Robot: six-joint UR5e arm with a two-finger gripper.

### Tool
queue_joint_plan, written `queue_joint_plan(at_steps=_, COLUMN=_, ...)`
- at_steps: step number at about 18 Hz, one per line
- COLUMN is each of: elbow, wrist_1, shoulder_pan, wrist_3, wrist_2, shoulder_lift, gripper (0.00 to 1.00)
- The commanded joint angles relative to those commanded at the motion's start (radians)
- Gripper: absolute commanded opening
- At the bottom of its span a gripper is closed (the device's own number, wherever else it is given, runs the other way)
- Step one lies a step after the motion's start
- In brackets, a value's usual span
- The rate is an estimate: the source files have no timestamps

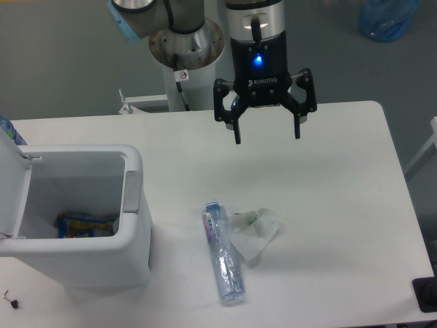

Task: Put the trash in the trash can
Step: 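Move the open gripper over the clear plastic bag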

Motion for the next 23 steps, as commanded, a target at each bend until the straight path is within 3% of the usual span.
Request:
queue_joint_plan(at_steps=9, elbow=0.005, wrist_1=0.008, shoulder_pan=0.032, wrist_3=0.0, wrist_2=-0.009, shoulder_lift=0.0, gripper=1.0)
queue_joint_plan(at_steps=13, elbow=-0.023, wrist_1=0.116, shoulder_pan=0.028, wrist_3=-0.011, wrist_2=-0.005, shoulder_lift=-0.011, gripper=1.0)
queue_joint_plan(at_steps=16, elbow=-0.023, wrist_1=0.127, shoulder_pan=0.025, wrist_3=-0.058, wrist_2=-0.005, shoulder_lift=-0.018, gripper=1.0)
queue_joint_plan(at_steps=19, elbow=-0.023, wrist_1=0.129, shoulder_pan=0.025, wrist_3=-0.126, wrist_2=-0.008, shoulder_lift=-0.043, gripper=1.0)
queue_joint_plan(at_steps=23, elbow=-0.015, wrist_1=0.133, shoulder_pan=0.022, wrist_3=-0.109, wrist_2=-0.009, shoulder_lift=-0.095, gripper=1.0)
